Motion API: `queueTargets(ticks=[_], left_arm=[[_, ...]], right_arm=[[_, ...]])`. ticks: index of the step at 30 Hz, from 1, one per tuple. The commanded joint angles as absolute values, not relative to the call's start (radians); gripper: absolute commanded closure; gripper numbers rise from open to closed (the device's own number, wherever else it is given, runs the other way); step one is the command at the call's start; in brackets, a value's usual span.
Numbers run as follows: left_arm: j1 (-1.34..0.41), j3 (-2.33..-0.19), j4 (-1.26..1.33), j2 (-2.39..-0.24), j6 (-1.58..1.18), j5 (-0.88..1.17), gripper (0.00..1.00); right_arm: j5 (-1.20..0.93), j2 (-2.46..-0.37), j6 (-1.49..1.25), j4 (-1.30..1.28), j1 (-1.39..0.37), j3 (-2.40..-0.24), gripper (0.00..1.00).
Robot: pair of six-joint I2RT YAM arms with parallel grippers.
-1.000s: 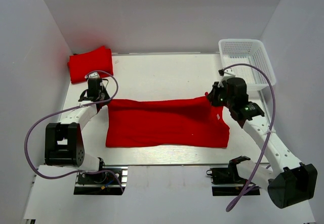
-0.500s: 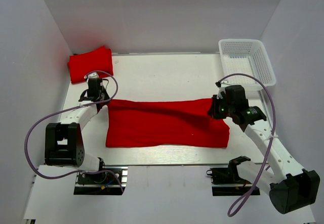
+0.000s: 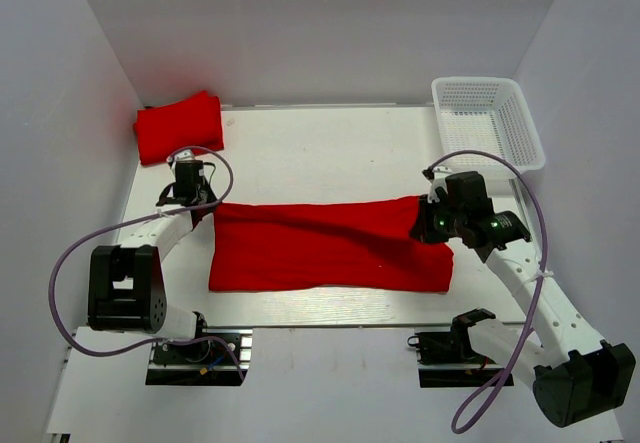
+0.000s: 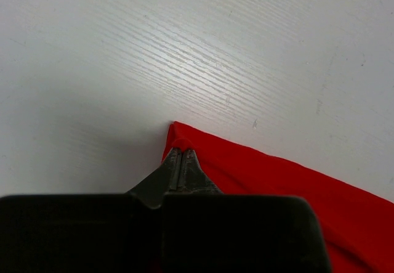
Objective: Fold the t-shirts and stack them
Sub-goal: Fold the other side of the tshirt into a rectangle
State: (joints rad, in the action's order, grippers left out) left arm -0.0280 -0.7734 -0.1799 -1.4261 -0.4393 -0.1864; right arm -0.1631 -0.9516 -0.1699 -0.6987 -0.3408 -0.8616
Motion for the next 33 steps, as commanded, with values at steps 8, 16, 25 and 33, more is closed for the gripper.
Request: queueTargets(ticks=[8,16,25,33], left_arm=[[-0.031,-0.788,-0.394,-1.347,-0.646,-0.34,0.47],[-0.021,-0.954,-0.65,-1.347,-0.773,-0.426,0.0],[-0.043,-0.994,-0.477,-1.431,-0.608,-0.176,0.0],[-0.092,-0.969,-0.33,-1.584,-0.496,0.096,0.0]], right_arm=[[-0.299,-0.91,-0.248,-0.761,-0.344,-0.779,1.0],[-0.365,-0.885,-0.252,-0.79,-0.345,-0.735,0.1],[-0.267,-0.94,-0.293,-0.605,-0.342,-0.758,0.1],[-0.215,-1.097,-0.379,-0.453,-0.342,-0.735,0.1]])
